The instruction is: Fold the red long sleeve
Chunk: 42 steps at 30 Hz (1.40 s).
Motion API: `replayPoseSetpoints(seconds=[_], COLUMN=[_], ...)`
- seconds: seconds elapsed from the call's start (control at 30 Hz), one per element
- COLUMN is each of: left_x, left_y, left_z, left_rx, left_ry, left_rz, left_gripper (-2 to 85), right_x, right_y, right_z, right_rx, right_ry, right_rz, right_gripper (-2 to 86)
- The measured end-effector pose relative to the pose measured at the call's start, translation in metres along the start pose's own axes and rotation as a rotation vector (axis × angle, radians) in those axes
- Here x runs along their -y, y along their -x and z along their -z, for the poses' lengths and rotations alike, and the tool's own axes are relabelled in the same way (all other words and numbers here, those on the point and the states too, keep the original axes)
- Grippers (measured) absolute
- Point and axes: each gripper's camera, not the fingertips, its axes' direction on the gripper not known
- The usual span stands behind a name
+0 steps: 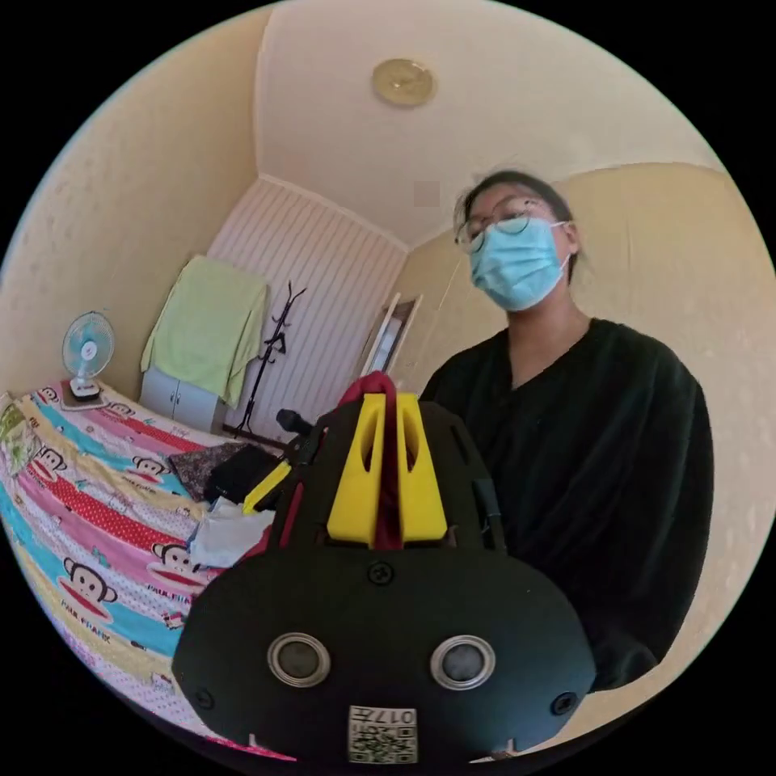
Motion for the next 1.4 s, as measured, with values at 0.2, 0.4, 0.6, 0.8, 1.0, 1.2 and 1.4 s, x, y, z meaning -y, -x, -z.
replayPoseSetpoints(seconds=[0.2, 0.4, 0.6, 0.8, 1.0, 1.2, 1.4], left_x=[0.064, 0.144, 0.178, 0.206, 0.250, 0.302, 0.297], left_y=[-0.048, -0.096, -0.117, -0.109, -0.080, -0.105, -0.177], left_z=[0.035, -0.062, -0.136, -0.184, -0.238, -0.220, -0.113], left_rx=[-0.393, -0.544, -0.681, -0.722, -0.768, -0.440, 0.510], left_ry=[-0.298, -0.013, 0.100, 0.068, 0.126, 0.216, 0.092], left_rz=[-0.241, -0.273, -0.265, -0.279, -0.243, -0.279, -0.203], left_gripper=[0.5, 0.7, 0.8, 0.8, 0.8, 0.7, 0.2], right_x=[0.024, 0.051, 0.053, 0.051, 0.096, 0.089, 0.038], right_y=[0.017, 0.036, 0.052, 0.096, 0.147, 0.110, -0.024], right_z=[0.052, 0.090, 0.072, 0.008, -0.023, 0.009, 0.176], right_rx=[0.405, 0.593, 0.878, 1.126, 1.749, 1.684, 1.046], right_ry=[-0.238, -0.384, -0.356, -0.227, -0.018, -0.086, -0.539], right_rz=[0.143, 0.300, 0.431, 0.553, 0.698, 0.706, 0.329], right_gripper=[4.3, 10.7, 16.3, 23.8, 22.7, 5.2, 3.0])
